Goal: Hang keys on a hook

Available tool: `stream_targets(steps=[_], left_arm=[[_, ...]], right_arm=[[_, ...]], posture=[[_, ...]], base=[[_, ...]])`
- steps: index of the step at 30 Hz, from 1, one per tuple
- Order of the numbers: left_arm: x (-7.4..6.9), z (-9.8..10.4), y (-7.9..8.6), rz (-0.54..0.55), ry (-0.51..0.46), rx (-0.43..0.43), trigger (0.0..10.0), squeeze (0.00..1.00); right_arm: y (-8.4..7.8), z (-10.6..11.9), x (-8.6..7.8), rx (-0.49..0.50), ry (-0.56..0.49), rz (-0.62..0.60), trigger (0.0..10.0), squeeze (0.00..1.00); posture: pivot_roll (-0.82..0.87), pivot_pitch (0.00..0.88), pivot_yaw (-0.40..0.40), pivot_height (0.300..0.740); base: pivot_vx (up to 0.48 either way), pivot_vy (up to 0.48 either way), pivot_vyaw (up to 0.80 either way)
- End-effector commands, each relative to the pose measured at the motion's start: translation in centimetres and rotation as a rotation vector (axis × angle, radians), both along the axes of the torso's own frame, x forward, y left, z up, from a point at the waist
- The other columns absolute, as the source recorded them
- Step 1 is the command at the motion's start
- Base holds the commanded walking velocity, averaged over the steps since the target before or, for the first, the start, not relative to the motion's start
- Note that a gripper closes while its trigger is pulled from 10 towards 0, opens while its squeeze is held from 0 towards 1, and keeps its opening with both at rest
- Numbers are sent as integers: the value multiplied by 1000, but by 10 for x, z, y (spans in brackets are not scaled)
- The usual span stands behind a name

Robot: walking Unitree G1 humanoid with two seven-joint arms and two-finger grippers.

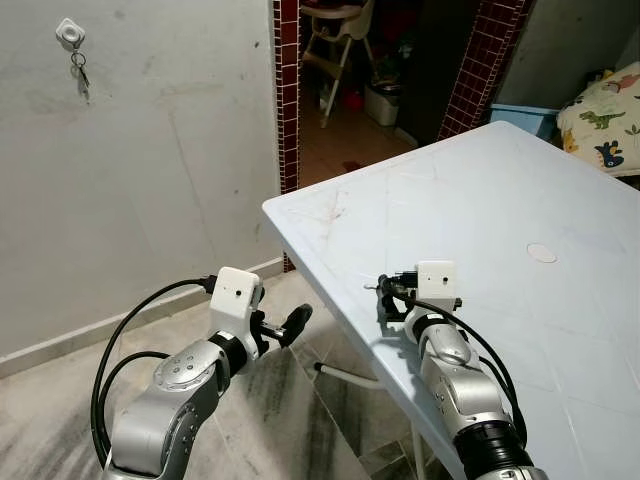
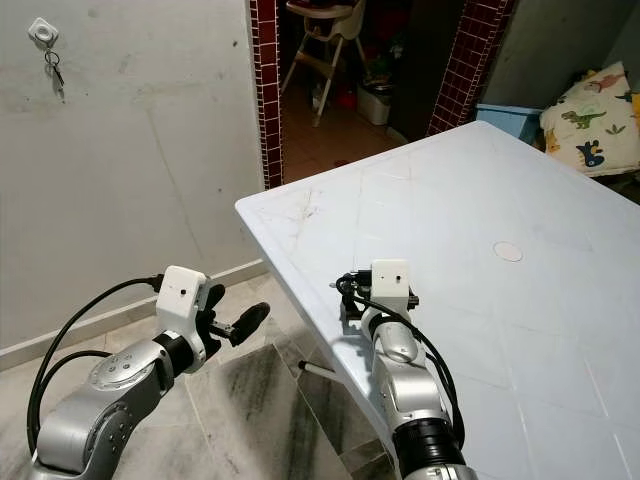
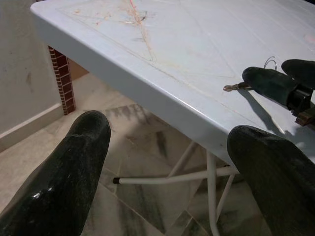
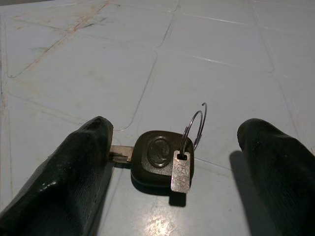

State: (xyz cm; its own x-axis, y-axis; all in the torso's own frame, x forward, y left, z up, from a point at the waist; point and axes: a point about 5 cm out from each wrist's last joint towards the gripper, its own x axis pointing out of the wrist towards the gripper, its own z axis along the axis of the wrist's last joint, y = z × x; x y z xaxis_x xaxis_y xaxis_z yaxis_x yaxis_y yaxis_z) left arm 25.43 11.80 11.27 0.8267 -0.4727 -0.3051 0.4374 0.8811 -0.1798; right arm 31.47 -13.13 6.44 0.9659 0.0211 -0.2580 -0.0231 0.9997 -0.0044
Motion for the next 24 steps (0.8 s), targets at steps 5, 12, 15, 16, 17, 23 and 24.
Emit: stream_targets(steps=[5, 12, 15, 16, 17, 23, 24], left_arm=[[6, 13, -5, -4, -65, -34, 10000, 0], [6, 12, -7, -16, -66, -31, 10000, 0], [7, 12, -6, -14, -67, -32, 10000, 0], [7, 13, -6, -13, -68, -32, 10000, 0], [7, 13, -6, -13, -69, -32, 10000, 0], [6, 13, -9, -40, -79, -23, 10000, 0], [5, 12, -10, -63, -77, -18, 10000, 0]], right_arm=[[1, 8, 3, 18, -43, 3, 0, 0], [-2, 6, 3, -18, -41, -12, 10000, 0], [-7, 5, 3, -14, -29, -31, 10000, 0], [-7, 5, 3, -28, -28, -26, 10000, 0], [-7, 6, 4, -35, -32, -20, 10000, 0], [-8, 14, 6, -118, -59, 11, 10000, 0], [-4, 15, 4, -35, -67, 64, 10000, 0]], posture=[[177, 0, -26, 740], [174, 0, -24, 740], [173, 0, -22, 740], [173, 0, -22, 740], [173, 0, -22, 740], [173, 0, -22, 740], [168, 0, -21, 740]], base=[[0, 0, 0], [0, 0, 0], [0, 0, 0], [0, 0, 0], [0, 0, 0], [0, 0, 0], [0, 0, 0]])
